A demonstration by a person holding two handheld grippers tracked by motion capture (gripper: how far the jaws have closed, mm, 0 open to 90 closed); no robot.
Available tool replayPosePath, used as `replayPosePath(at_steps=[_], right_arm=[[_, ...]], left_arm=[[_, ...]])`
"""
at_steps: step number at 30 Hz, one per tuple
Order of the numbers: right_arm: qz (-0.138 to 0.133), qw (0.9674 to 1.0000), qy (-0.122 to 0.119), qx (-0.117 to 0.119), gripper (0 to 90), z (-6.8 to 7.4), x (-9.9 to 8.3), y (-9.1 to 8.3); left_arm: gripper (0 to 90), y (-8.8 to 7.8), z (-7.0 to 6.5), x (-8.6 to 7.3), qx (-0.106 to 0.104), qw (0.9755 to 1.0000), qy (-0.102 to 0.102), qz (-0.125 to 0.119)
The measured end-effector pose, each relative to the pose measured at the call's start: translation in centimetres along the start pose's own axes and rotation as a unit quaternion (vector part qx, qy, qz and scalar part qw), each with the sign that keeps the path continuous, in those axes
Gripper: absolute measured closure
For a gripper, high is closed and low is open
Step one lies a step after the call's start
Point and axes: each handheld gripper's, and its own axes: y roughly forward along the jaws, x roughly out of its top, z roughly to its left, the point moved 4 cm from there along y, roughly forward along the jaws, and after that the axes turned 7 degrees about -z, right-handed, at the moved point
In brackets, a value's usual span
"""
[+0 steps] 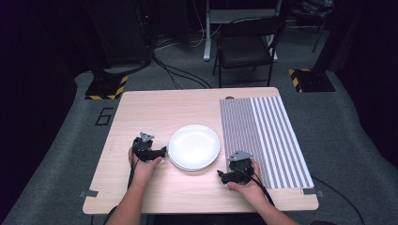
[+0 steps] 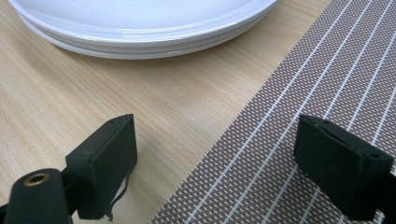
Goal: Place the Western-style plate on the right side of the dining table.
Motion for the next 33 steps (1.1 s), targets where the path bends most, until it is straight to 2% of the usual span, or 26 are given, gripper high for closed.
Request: replayPosePath(at_steps=[20, 30, 33], right_arm=[[0.001, 1.0, 0.001, 0.0, 12.2, 0.02, 0.01, 0.03], [0.001, 1.0, 0.002, 0.0, 12.5, 0.02, 0.01, 0.03], [-0.002, 1.0, 0.002, -0.004, 14.3, -0.06, 0.02, 0.0]], left_arm=[[16.3, -0.04, 0.08, -0.02, 0.002, 1.0, 0.0, 0.004], [18.0, -0.06, 0.16, -0.02, 0.006, 1.0, -0.003, 0.0], [21.2, -0.12, 0.21, 0.0, 0.006, 1.0, -0.007, -0.002]])
